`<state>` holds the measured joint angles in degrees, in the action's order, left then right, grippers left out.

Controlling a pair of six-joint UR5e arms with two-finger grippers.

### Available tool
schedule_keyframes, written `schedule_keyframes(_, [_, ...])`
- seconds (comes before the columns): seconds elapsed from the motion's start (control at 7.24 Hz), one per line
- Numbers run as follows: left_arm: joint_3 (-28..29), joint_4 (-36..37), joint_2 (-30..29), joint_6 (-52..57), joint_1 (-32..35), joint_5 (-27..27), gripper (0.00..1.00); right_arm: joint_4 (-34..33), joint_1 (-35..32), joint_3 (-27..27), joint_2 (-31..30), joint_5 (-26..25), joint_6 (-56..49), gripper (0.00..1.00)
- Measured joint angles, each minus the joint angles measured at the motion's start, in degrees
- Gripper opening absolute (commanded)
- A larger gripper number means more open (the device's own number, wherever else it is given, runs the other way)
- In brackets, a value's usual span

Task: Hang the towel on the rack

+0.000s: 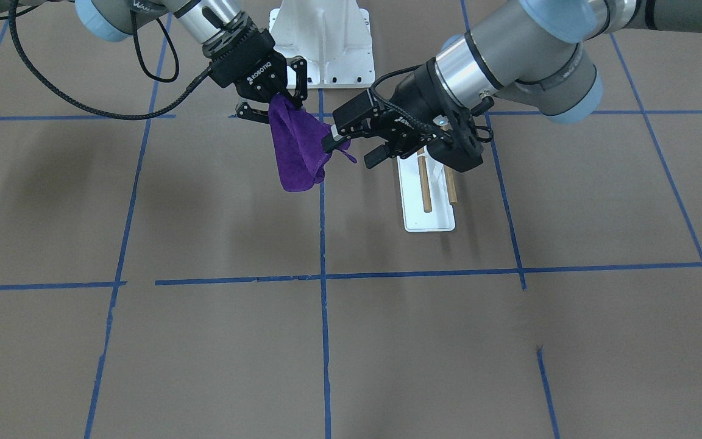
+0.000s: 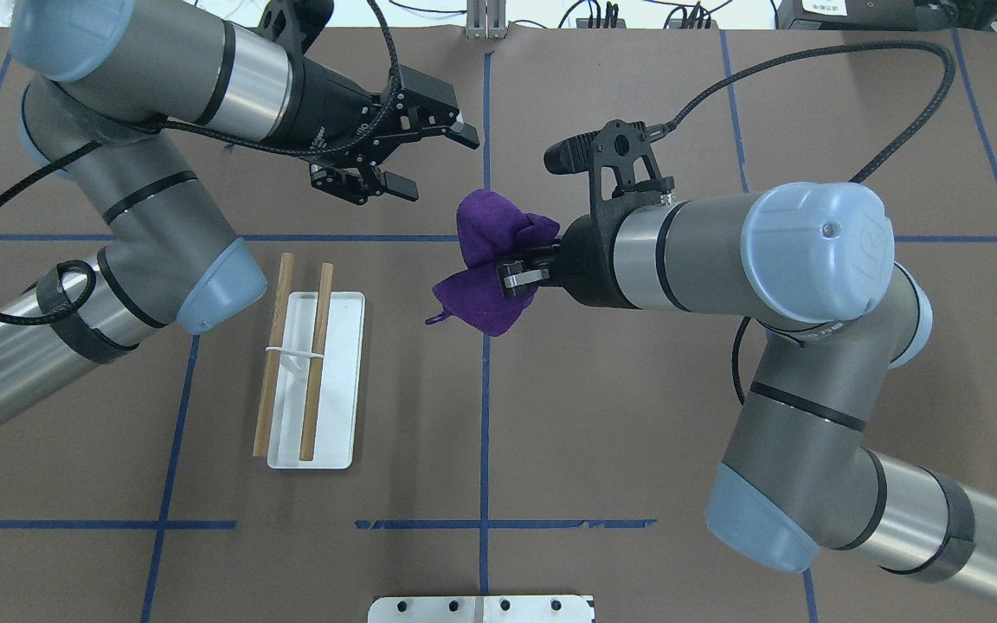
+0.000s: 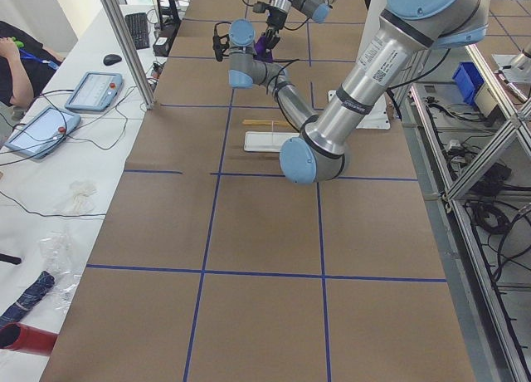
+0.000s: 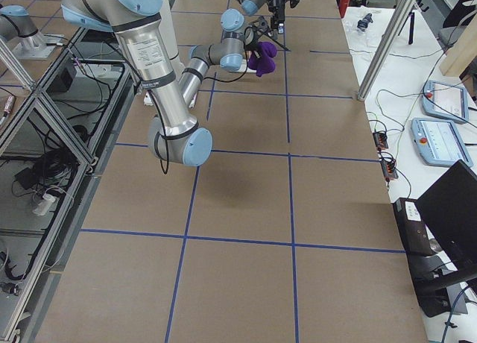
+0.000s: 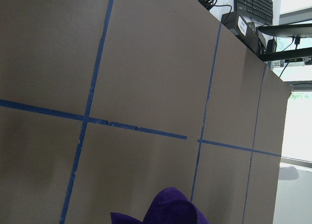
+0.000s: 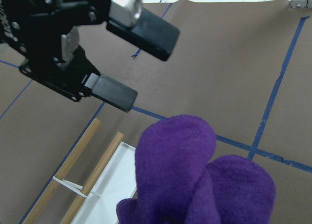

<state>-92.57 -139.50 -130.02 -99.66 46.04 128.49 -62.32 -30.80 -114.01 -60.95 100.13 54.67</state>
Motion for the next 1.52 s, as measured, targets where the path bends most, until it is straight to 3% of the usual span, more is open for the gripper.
schedule_keyframes(0.55, [0.4,-0.2,-1.3,-0.1,-2.5,-0.6,0.87,0.1,0.1,-0.2,0.1,0.1,0.0,0.00])
schedule_keyframes(0.69, [0.3,-0.2,-1.4,-0.2,-2.9,-0.6,0.56,0.1,0.1,-0.2,0.1,0.1,0.0,0.00])
schedule_keyframes(0.83, [0.2,-0.2,-1.4,-0.2,-3.2,-0.6,0.13,0.1,0.1,-0.2,0.1,0.1,0.0,0.00])
schedule_keyframes(0.97, [0.1,-0.2,-1.5,-0.3,-3.3,-0.6,0.00,0.1,0.1,-0.2,0.1,0.1,0.0,0.00])
schedule_keyframes(1.52, [-0.1,-0.2,-1.4,-0.2,-3.2,-0.5,0.00,0.2,0.1,-0.2,0.1,0.3,-0.2,0.00])
